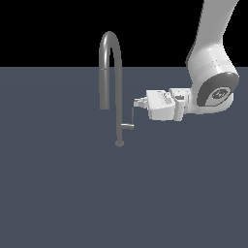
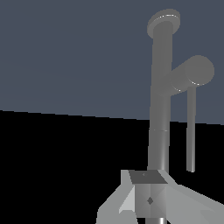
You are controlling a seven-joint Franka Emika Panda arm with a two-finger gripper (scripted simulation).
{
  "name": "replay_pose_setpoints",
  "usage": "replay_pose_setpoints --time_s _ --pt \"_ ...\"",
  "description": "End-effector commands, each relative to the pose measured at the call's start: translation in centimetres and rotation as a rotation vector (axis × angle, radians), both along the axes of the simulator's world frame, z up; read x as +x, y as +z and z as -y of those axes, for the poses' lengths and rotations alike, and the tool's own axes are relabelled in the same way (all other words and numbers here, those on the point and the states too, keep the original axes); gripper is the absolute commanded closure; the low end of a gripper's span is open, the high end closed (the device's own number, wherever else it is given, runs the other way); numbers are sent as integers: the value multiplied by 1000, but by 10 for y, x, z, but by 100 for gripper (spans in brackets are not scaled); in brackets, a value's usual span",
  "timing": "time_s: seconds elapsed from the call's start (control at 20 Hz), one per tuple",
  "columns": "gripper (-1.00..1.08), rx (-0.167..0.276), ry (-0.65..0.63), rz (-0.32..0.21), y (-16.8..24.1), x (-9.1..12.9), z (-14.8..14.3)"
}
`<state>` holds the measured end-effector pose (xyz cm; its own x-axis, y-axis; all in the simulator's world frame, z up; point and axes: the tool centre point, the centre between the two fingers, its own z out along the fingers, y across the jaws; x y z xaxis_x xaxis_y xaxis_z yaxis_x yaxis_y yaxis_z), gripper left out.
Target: Turn on the faucet by rotating a designated handle.
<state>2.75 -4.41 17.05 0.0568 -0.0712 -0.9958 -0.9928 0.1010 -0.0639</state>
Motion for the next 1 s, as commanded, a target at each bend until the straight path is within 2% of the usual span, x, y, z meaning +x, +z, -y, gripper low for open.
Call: replay_pose_setpoints --time_s 0.0,0.35,0.8,0.95 --pt "108 31 -29 -23 -9 2 -3" --pt "108 74 -69 -55 -23 4 -8" --pt "108 73 -66 -53 -22 4 -9" --pt "108 73 -66 -53 -19 -5 -10"
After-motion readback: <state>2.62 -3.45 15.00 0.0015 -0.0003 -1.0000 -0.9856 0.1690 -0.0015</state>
